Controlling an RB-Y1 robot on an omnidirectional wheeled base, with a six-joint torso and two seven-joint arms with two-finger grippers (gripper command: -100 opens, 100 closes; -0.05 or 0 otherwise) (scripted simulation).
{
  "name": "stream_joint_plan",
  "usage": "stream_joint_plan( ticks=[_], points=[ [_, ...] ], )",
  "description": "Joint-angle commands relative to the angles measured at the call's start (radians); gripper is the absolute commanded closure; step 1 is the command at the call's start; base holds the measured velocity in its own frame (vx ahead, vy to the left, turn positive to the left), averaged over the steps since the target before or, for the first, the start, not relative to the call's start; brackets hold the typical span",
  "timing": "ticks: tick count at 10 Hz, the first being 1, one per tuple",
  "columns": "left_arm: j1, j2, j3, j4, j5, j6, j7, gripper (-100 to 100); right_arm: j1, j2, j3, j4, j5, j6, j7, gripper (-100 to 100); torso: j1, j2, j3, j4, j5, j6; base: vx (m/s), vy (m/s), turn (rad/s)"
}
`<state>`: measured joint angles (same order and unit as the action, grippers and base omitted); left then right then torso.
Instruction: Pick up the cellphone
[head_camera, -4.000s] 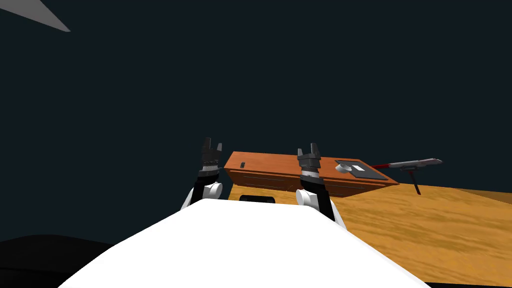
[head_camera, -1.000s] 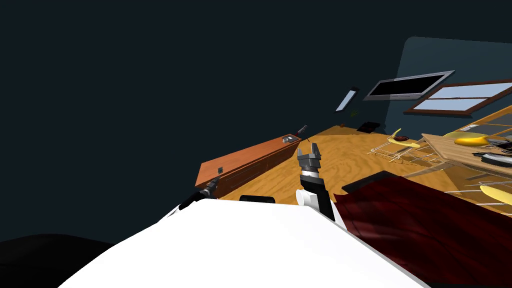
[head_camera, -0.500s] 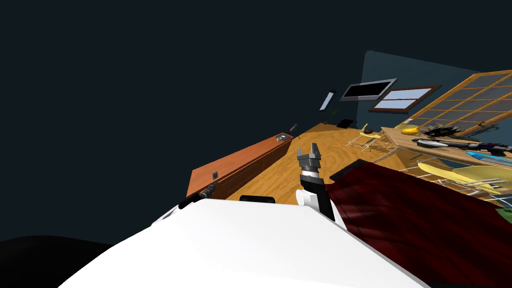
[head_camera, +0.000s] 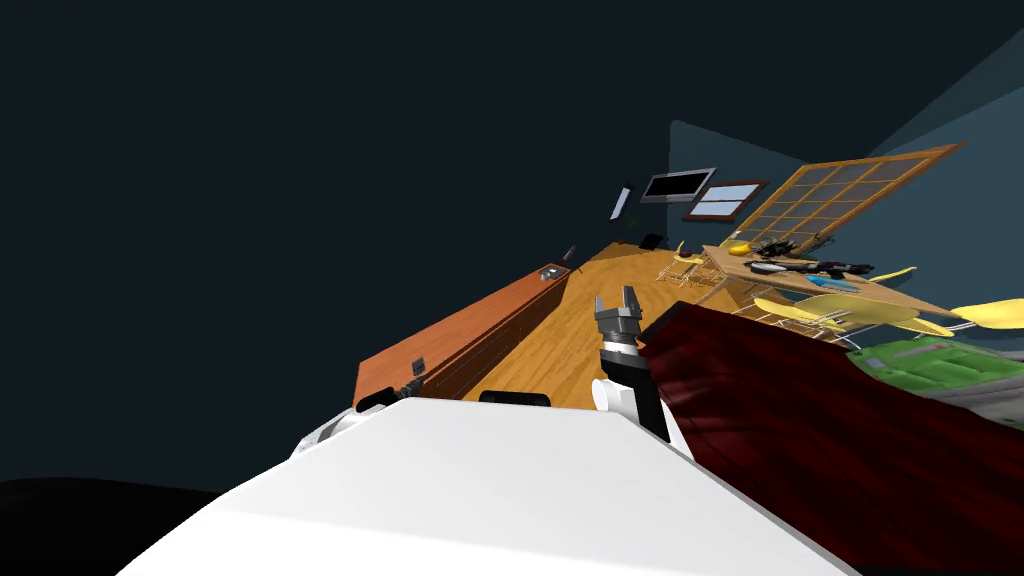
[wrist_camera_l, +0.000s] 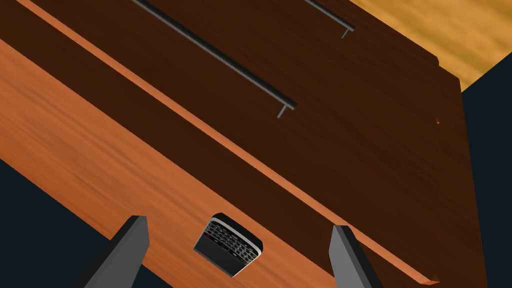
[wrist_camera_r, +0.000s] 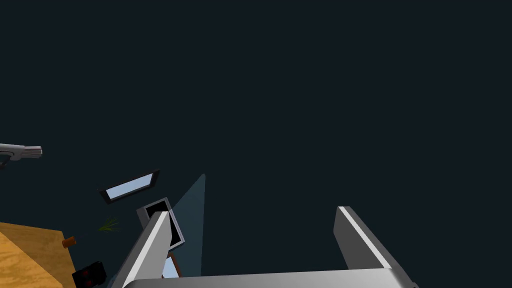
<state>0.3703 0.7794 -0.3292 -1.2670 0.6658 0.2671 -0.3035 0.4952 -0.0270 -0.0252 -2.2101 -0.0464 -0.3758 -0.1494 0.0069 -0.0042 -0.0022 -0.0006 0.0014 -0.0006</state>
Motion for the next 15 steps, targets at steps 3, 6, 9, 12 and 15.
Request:
stream_joint_plan(
  ticks=[3,6,9,12,15],
  points=[
    [-0.033,0.032,-0.048,0.062,0.034,0.09,-0.011,-100,0.0,0.0,0.0,0.0,0.0,0.0,0.0,0,0.0,-0.001,0.0,0.0,0.0,0.0,0.036,0.083,-0.231],
    [-0.068,0.055,-0.094,0.119,0.065,0.14,-0.016,-100,0.0,0.0,0.0,0.0,0.0,0.0,0.0,0,0.001,-0.001,-0.001,0.0,0.0,-0.001,0.036,0.098,-0.202],
    [-0.099,0.071,-0.136,0.165,0.091,0.183,-0.019,-100,0.0,0.0,0.0,0.0,0.0,0.0,0.0,0,0.001,-0.002,-0.001,0.0,0.0,0.0,0.034,0.094,-0.228],
    [-0.135,0.085,-0.188,0.215,0.12,0.232,-0.02,-100,0.0,0.0,0.0,0.0,0.0,0.0,0.0,0,-0.001,-0.001,-0.001,0.0,0.0,-0.001,0.028,0.068,-0.169],
    [-0.146,0.088,-0.203,0.225,0.125,0.249,-0.016,-100,0.0,0.0,0.0,0.0,0.0,0.0,0.0,0,-0.001,-0.001,-0.001,0.0,0.0,-0.001,0.014,0.06,-0.094]
  ],
)
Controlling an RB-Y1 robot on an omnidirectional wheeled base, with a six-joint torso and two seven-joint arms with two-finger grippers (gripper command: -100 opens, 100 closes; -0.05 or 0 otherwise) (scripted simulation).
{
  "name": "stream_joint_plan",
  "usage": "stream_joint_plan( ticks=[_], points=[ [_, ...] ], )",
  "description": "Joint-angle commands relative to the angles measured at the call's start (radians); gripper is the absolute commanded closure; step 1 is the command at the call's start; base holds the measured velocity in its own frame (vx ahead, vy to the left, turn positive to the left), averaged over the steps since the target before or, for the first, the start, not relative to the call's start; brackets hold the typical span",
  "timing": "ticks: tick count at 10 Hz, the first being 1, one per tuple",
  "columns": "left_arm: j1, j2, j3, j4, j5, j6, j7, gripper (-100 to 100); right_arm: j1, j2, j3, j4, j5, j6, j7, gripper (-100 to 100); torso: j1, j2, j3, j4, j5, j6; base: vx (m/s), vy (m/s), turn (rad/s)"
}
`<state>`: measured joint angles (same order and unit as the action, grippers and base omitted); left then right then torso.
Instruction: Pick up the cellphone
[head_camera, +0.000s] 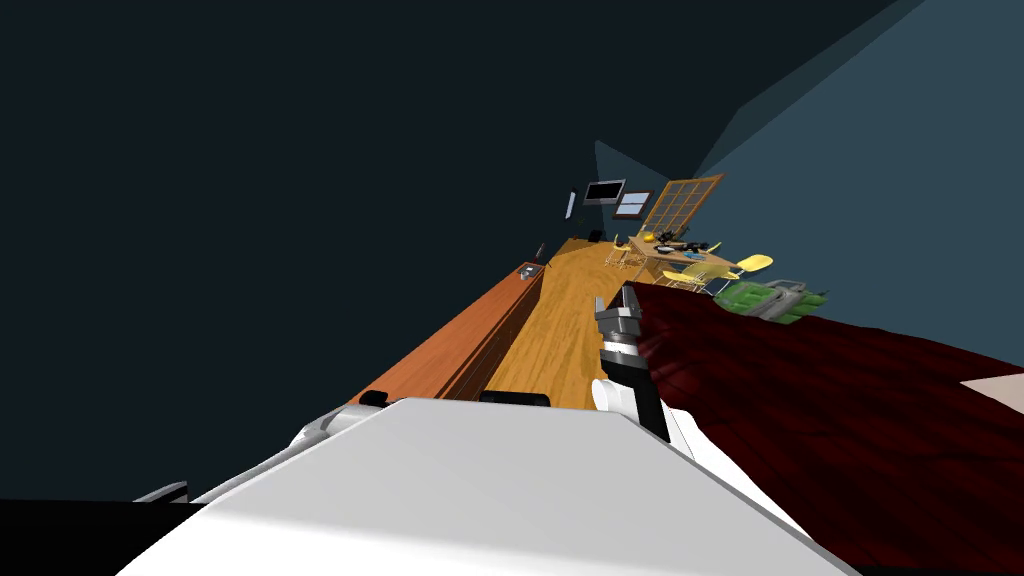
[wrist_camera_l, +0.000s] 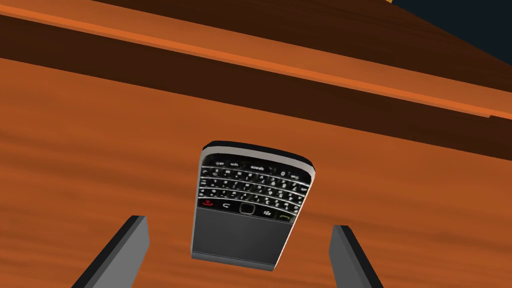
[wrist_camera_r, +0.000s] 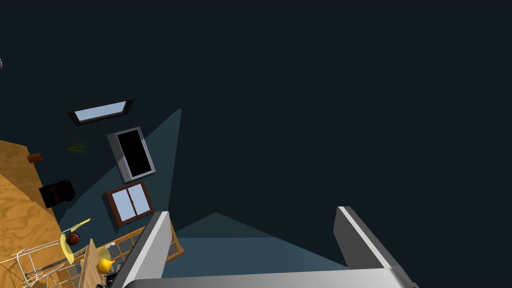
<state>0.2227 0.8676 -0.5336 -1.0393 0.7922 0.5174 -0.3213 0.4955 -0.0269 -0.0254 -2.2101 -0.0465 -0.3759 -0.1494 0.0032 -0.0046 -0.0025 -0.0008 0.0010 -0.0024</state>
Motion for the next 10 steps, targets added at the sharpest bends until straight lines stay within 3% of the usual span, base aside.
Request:
stream_joint_plan(
  ticks=[1,2,3,4,6,7,8,9,10],
  points=[
    [0.0,0.0,0.0,0.0,0.0,0.0,0.0,0,0.0,0.0,0.0,0.0,0.0,0.0,0.0,0,0.0,0.0,0.0,0.0,0.0,0.0,0.002,0.007,0.002],
    [0.015,-0.014,0.025,0.024,0.026,-0.015,-0.045,-100,0.0,0.0,0.0,0.0,0.0,0.0,0.0,0,-0.002,0.0,0.0,0.0,0.0,0.0,0.012,-0.005,-0.073],
    [0.029,-0.028,0.05,0.048,0.052,-0.03,-0.072,-100,0.0,0.0,0.0,0.0,0.0,0.0,0.0,0,-0.003,0.0,0.0,0.0,-0.001,0.0,0.023,-0.012,-0.174],
    [0.029,-0.028,0.05,0.048,0.052,-0.03,-0.09,-100,0.0,0.0,0.0,0.0,0.0,0.0,0.0,0,-0.003,0.0,0.0,0.0,-0.001,0.001,0.017,-0.006,-0.057],
    [0.059,-0.056,0.099,0.097,0.105,-0.059,-0.163,-100,0.0,0.0,0.0,0.0,0.0,0.0,0.0,0,-0.003,0.0,0.0,0.0,-0.001,0.0,0.023,-0.013,-0.106],
    [0.059,-0.056,0.099,0.097,0.105,-0.059,-0.18,-100,0.0,0.0,0.0,0.0,0.0,0.0,0.0,0,-0.004,-0.001,0.0,0.0,-0.001,0.0,0.018,-0.007,-0.047],
    [0.073,-0.07,0.124,0.122,0.131,-0.074,-0.217,-100,0.0,0.0,0.0,0.0,0.0,0.0,0.0,0,-0.003,0.0,0.0,0.0,-0.001,0.0,0.016,-0.009,-0.082],
    [0.073,-0.07,0.124,0.122,0.131,-0.074,-0.225,-100,0.0,0.0,0.0,0.0,0.0,0.0,0.0,0,-0.003,0.0,0.0,0.0,-0.001,0.0,0.012,-0.006,-0.048],
    [0.088,-0.084,0.148,0.146,0.158,-0.089,-0.268,-100,0.0,0.0,0.0,0.0,0.0,0.0,0.0,0,-0.003,0.0,0.0,0.0,-0.001,0.0,0.016,-0.006,-0.104]
  ],
)
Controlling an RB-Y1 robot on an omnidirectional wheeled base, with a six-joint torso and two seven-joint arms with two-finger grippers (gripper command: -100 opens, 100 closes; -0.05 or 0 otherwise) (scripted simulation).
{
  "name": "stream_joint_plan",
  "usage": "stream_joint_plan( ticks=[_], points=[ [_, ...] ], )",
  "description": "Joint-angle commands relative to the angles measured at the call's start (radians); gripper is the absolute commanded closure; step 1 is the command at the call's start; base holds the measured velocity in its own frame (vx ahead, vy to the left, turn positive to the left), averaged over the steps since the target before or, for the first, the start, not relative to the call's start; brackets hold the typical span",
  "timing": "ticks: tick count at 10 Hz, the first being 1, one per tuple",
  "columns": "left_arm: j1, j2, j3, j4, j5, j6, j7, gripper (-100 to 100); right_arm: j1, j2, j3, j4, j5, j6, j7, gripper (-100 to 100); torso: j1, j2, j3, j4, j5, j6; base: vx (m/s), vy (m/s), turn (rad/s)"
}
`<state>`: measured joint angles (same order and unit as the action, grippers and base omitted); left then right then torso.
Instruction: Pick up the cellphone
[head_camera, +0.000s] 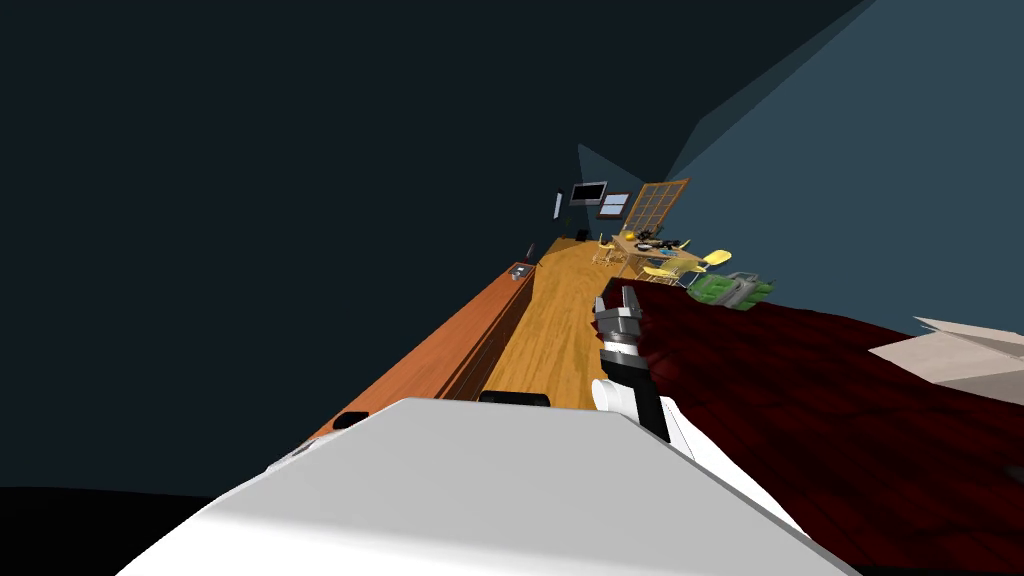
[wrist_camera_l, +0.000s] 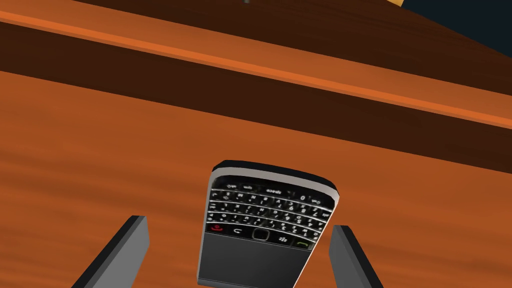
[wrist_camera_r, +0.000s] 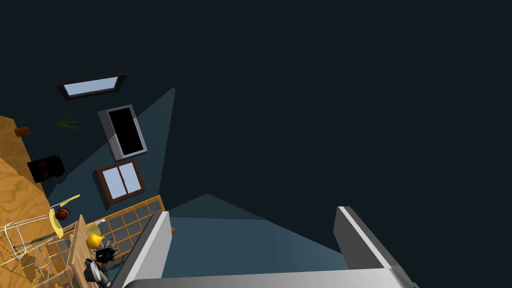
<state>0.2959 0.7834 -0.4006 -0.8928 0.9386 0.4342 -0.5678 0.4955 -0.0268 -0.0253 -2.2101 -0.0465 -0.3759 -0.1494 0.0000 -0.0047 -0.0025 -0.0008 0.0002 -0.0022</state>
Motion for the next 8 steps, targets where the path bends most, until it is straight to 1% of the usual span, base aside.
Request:
stream_joint_plan(
  ticks=[1,2,3,4,5,6,7,8],
  points=[
    [0.029,-0.014,0.04,0.024,0.038,-0.02,-0.05,-100,0.0,0.0,0.0,0.0,0.0,0.0,0.0,0,0.0,0.0,0.0,0.0,0.0,0.0,0.026,-0.012,-0.128],
    [0.029,-0.014,0.04,0.024,0.038,-0.02,-0.068,-100,0.0,0.0,0.0,0.0,0.0,0.0,0.0,0,0.0,0.0,0.0,0.0,0.0,0.0,0.017,-0.008,-0.036],
    [0.044,-0.028,0.064,0.048,0.064,-0.035,-0.103,-100,0.0,0.0,0.0,0.0,0.0,0.0,0.0,0,0.0,0.0,0.0,0.0,0.0,0.0,0.016,-0.007,-0.105],
    [0.044,-0.028,0.064,0.048,0.064,-0.035,-0.113,-100,0.0,0.0,0.0,0.0,0.0,0.0,0.0,0,0.0,0.0,0.0,0.0,0.0,0.0,0.013,-0.003,-0.043],
    [0.058,-0.042,0.089,0.073,0.09,-0.05,-0.142,-100,0.0,0.0,0.0,0.0,0.0,0.0,0.0,0,0.0,0.0,0.0,0.0,0.0,0.0,0.018,-0.008,-0.097],
    [0.058,-0.042,0.089,0.073,0.09,-0.05,-0.158,-100,0.0,0.0,0.0,0.0,0.0,0.0,0.0,0,0.0,0.0,0.0,0.0,0.0,0.0,0.014,-0.003,-0.039],
    [0.073,-0.056,0.114,0.097,0.117,-0.065,-0.194,-100,0.0,0.0,0.0,0.0,0.0,0.0,0.0,0,0.0,0.0,0.0,0.0,0.0,0.0,0.016,-0.008,-0.083],
    [0.073,-0.056,0.114,0.097,0.117,-0.065,-0.203,-100,0.0,0.0,0.0,0.0,0.0,0.0,0.0,0,0.0,0.0,0.0,0.0,0.0,0.0,0.014,-0.005,-0.047]
  ],
)
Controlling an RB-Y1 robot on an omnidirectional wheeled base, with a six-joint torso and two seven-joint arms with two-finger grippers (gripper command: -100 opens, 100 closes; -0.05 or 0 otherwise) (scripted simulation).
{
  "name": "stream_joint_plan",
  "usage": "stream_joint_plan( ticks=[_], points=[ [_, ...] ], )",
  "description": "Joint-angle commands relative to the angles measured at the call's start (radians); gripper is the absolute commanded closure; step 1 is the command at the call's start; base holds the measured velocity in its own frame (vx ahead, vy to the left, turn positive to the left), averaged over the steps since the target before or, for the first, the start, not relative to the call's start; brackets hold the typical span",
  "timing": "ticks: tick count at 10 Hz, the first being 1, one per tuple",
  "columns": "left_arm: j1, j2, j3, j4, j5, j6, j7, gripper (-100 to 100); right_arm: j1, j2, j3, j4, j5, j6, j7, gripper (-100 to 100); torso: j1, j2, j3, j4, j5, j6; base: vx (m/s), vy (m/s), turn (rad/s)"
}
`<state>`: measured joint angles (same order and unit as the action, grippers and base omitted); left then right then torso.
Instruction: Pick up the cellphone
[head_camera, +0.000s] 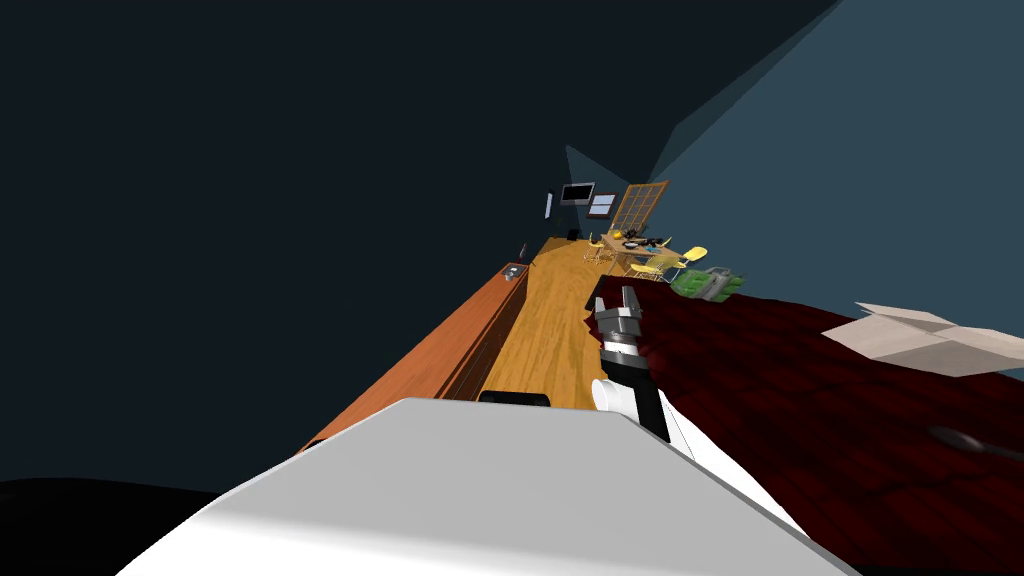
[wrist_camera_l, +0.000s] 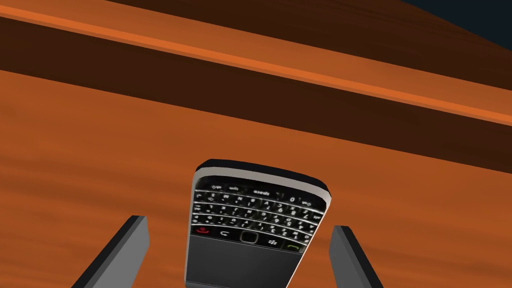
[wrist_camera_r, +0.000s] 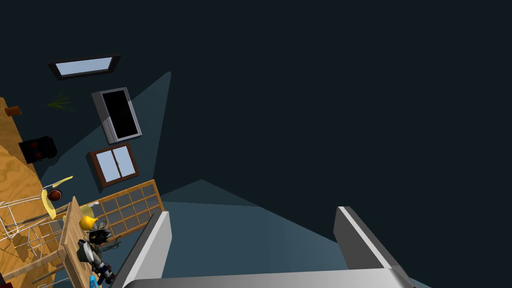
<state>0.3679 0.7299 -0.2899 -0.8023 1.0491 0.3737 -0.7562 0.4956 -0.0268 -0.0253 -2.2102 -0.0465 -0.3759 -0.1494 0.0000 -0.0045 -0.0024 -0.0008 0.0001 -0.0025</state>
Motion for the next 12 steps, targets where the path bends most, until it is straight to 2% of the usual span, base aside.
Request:
stream_joint_plan(
  ticks=[1,2,6,7,8,9,10,11,12],
  points=[
    [0.0,0.0,0.0,0.0,0.0,0.0,0.0,-100,0.0,0.0,0.0,0.0,0.0,0.0,0.0,0,0.0,0.0,0.0,0.0,0.0,0.0,0.0,0.0,0.0],
    [0.0,-0.001,0.001,0.001,0.001,-0.002,-0.005,100,0.0,0.0,0.0,0.0,0.0,0.0,0.0,0,0.0,0.0,0.0,0.0,0.0,0.0,0.0,0.0,0.0],
    [0.001,0.0,0.0,0.001,0.001,-0.001,-0.005,100,0.0,0.0,0.0,0.0,0.0,0.0,0.0,0,0.001,0.001,0.001,0.001,0.0,0.0,0.0,0.0,-0.003],
    [0.001,0.0,0.0,0.001,0.001,-0.001,-0.005,0,0.0,0.0,0.0,0.0,0.0,0.0,0.0,0,0.0,0.001,0.001,0.0,0.0,0.0,0.0,0.0,0.0],
    [-0.014,0.011,-0.022,-0.018,-0.02,0.011,0.03,100,0.0,0.0,0.0,0.0,0.0,0.0,0.0,0,0.0,0.001,0.001,0.0,0.0,0.0,-0.013,0.006,0.099],
    [-0.014,0.011,-0.022,-0.018,-0.02,0.011,0.03,100,0.0,0.0,0.0,0.0,0.0,0.0,0.0,0,0.001,0.001,0.001,0.001,0.0,0.0,-0.016,0.005,0.058],
    [-0.028,0.025,-0.046,-0.042,-0.046,0.025,0.073,100,0.0,0.0,0.0,0.0,0.0,0.0,0.0,0,0.001,0.002,0.001,0.001,0.0,0.0,-0.02,0.007,0.094],
    [-0.028,0.025,-0.046,-0.042,-0.046,0.025,0.075,100,0.0,0.0,0.0,0.0,0.0,0.0,0.0,0,0.001,0.002,0.001,0.001,0.0,0.0,-0.015,0.005,0.047],
    [-0.043,0.039,-0.071,-0.067,-0.073,0.04,0.104,100,0.0,0.0,0.0,0.0,0.0,0.0,0.0,0,0.001,0.001,0.001,0.001,0.0,0.0,-0.015,0.008,0.08]
  ],
)
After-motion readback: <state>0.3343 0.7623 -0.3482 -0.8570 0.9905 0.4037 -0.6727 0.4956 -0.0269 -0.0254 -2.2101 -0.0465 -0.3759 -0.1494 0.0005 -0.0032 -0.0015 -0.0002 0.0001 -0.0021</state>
